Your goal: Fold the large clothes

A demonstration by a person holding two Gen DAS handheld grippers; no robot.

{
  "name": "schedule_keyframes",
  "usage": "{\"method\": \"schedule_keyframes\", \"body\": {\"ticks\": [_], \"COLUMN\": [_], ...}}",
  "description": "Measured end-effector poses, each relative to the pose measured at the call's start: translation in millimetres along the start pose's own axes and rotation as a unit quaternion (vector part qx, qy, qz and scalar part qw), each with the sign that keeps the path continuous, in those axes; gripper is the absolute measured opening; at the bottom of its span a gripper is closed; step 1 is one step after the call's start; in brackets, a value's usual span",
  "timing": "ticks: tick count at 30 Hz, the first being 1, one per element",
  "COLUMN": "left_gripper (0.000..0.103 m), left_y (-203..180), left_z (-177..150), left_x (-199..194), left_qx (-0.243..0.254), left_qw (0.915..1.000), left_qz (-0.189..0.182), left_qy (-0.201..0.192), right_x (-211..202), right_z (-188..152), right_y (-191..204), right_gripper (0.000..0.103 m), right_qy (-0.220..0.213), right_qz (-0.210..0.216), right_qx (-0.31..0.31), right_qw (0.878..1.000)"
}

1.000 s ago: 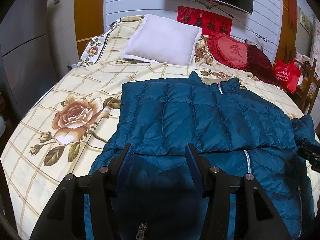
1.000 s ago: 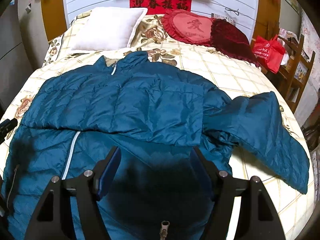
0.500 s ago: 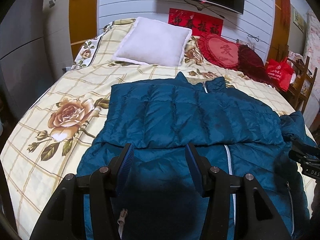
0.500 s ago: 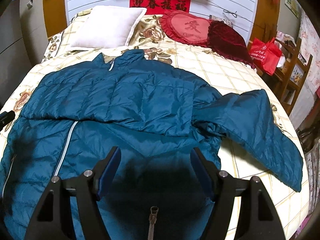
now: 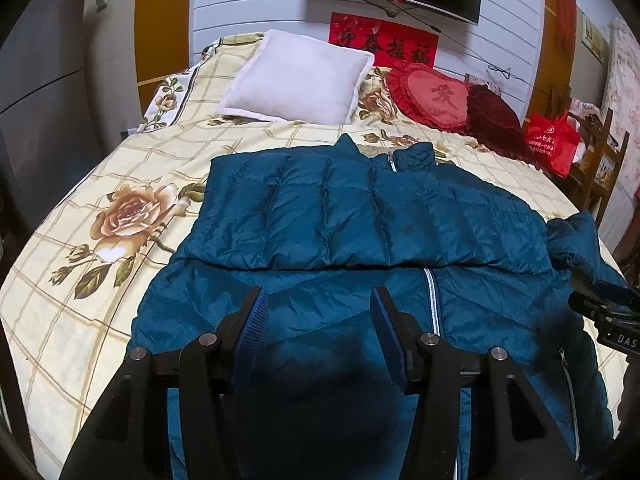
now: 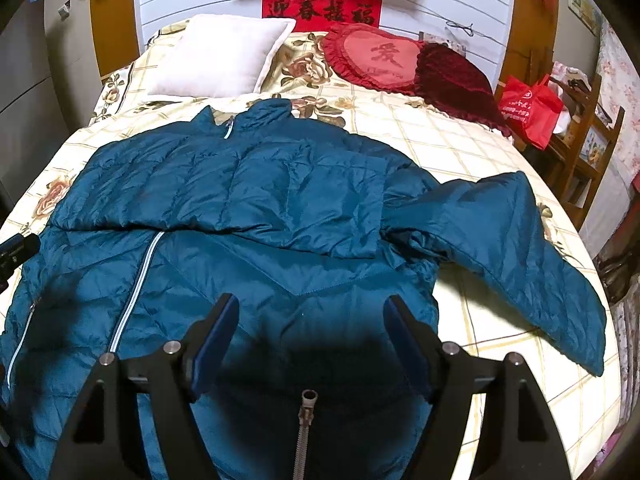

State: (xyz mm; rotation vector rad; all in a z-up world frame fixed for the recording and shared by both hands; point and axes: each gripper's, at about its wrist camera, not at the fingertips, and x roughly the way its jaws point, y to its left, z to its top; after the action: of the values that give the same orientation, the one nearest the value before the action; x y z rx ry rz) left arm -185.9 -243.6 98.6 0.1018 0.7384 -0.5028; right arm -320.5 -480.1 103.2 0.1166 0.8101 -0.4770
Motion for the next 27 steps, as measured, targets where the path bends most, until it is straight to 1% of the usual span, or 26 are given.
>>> {"method": "schedule_keyframes", "body": {"ticks": [5,10,14,18,22,27], "left_gripper": [0.064,0.064,0.064,0.064,0.064,0.064], "left_y": [-5.3,-0.4,4.8,4.2,-1.1,-9.2], "left_z": [-2.8,-4.8,-6.1,-7.0,-7.7,-11.5], "left_x": [5.0,14.7,20.8,23.8,26.5,31.6], "left_qx": [0.009,0.004,-0.009,-0.011,-0.003,0.012], "left_qw": [0.9999,0.9998,0.9995,0.9992,0.9992,0.9988], "left_qz": [-0.002,-0.004,-0.009,-0.011,-0.013,-0.011], "left_qy": [0.006,0.020,0.030,0.035,0.038,0.046], "right_x": [0.7,4.3,7.6,11.4,16.5,19.7], "right_z": [-3.7,-4.9,-1.2,1.6,1.1,-0.6], "right_y": [-8.1,-24.1,-47.1,-79.9,-105.6,-126.7], "right_gripper": [0.079,0.079,0.079,0.079,0.079,0.079], "right_qy": [0.002,0.002,0.003,0.001,0.007,0.011], "right_qz": [-0.003,-0.022,-0.042,-0.073,-0.097,-0.111], "right_qx": [0.007,0.015,0.025,0.048,0.062,0.073], "right_qw": [1.000,1.000,0.999,0.996,0.993,0.991]}}
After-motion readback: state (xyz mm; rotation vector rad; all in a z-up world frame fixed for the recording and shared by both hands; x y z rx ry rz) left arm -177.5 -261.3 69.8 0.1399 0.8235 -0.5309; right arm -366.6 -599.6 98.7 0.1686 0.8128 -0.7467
